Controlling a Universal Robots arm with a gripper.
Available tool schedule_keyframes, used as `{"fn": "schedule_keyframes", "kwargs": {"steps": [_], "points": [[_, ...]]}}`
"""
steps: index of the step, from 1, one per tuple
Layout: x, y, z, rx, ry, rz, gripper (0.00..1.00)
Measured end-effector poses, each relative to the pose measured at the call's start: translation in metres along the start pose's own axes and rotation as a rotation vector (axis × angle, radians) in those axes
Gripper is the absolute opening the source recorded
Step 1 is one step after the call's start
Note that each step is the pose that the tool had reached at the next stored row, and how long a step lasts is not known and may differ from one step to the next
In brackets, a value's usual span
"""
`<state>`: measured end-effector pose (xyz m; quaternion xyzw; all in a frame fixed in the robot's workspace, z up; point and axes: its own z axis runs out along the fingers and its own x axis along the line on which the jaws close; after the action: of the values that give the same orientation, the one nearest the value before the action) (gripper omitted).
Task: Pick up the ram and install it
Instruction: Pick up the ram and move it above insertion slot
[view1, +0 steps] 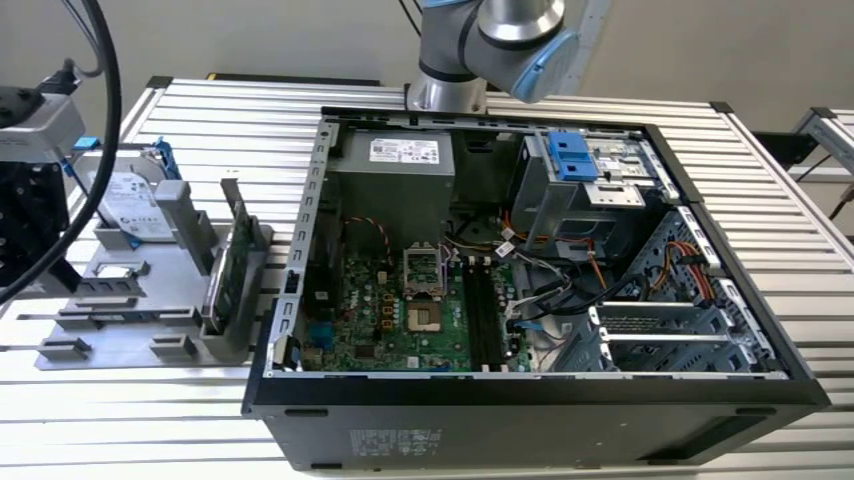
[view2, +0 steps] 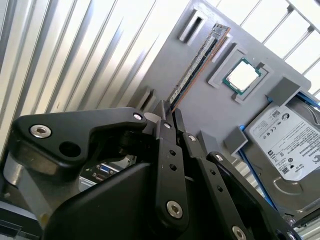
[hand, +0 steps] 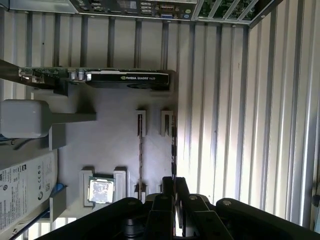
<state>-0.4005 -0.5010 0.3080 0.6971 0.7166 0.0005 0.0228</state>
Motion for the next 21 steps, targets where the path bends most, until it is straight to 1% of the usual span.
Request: {"fn": "schedule_keyframes", "kwargs": {"steps": [21], "points": [[-0.0002, 0.0002, -0.0073, 0.0001, -0.0001, 0.0, 0.0]]}}
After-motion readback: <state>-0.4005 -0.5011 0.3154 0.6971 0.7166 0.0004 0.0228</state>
